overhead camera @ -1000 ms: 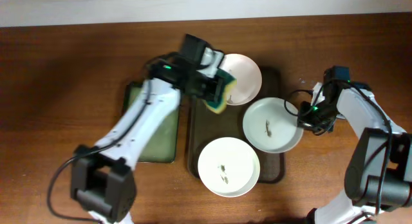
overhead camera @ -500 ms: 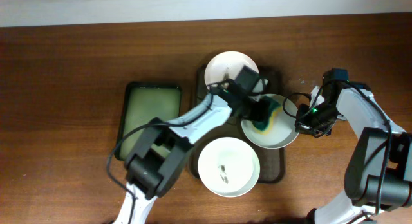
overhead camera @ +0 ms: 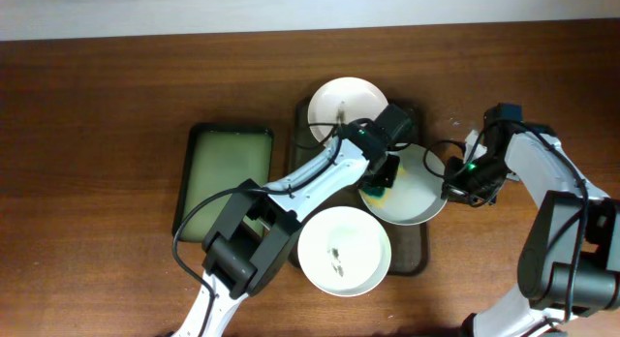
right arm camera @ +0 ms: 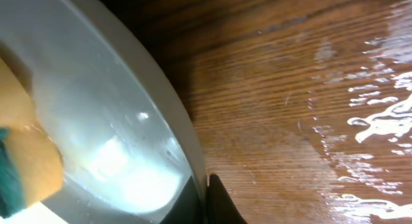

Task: Clean dirty plates on tray and stack at the side
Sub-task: 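Scrub the right-hand plate with the sponge in the left gripper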

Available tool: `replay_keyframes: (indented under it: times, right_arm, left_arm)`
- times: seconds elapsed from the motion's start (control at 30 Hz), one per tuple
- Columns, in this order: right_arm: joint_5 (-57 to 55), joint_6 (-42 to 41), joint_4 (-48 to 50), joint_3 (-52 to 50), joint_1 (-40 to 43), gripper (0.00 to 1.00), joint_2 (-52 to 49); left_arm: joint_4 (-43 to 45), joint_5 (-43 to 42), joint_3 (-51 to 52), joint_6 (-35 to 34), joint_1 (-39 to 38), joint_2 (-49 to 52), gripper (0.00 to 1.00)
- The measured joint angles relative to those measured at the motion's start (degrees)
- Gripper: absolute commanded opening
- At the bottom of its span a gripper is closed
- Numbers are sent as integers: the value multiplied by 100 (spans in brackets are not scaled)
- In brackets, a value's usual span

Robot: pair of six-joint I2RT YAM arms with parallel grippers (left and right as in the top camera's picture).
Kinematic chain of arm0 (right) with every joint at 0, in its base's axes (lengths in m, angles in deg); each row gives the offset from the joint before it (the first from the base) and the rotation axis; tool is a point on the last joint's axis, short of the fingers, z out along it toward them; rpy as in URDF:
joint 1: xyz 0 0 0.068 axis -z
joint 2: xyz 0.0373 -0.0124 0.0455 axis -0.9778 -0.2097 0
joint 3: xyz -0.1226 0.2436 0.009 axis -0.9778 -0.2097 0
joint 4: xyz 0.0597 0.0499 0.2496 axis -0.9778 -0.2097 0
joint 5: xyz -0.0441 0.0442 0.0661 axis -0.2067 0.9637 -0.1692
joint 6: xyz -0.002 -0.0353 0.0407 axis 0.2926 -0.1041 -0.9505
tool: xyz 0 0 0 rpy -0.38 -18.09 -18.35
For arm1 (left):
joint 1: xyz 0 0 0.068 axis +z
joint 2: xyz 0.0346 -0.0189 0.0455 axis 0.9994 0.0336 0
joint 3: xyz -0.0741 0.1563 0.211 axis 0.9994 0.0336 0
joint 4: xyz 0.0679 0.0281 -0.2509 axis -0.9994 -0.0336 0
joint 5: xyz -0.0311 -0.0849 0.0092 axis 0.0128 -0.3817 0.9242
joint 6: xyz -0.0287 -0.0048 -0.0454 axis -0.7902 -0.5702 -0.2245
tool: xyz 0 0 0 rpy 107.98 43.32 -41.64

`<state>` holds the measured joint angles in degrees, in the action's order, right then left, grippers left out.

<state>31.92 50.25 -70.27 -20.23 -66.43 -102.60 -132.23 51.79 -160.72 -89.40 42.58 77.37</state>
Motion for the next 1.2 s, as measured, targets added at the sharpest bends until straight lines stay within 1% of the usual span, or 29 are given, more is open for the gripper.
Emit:
replay_keyframes:
  times: [0.1,0.17,0.2,0.27,0.37,0.4,0.5,0.6,0.7,0.8,0.93,1.07,1.2]
  right_arm:
    - [39,-2,2,0,-4,4,0]
    - [-13,-2,2,0,-2,4,0]
    - [-70,-4,-2,0,0,4,0]
    - [-133,-9,-15,7,55,4,0]
    - [-151,-4,-20,20,66,4,0]
    - [-151,0,-24,20,63,4,0]
    - [-175,0,-46,20,63,4,0]
    - [-151,0,-42,20,52,4,0]
    - [-96,2,-24,20,24,4,-11]
    - [17,0,28,20,-22,4,-42]
    - [87,-2,33,20,-31,4,-46]
    - [127,0,20,20,-31,4,-46]
    - [149,-2,-33,22,-31,4,-46]
  left_arm:
    - [44,227,-37,42,-15,48,0]
    - [240,2,-50,66,-17,118,0]
    - [365,-223,-52,70,-11,140,0]
    - [887,-1139,-52,83,52,229,0]
    - [1469,-2245,-52,83,-15,348,0]
    - [1539,-2540,-52,83,-105,382,0]
    - [1561,-2905,-52,81,-337,407,0]
    - [1405,-2931,-55,81,-306,407,0]
    - [933,-2583,-114,83,-212,404,0]
    - [531,-1711,-192,81,-210,354,0]
    - [-9,-13,-315,83,-223,278,0]
    - [-697,1176,-608,83,-199,321,0]
    - [-1445,1364,-1248,98,-199,437,0]
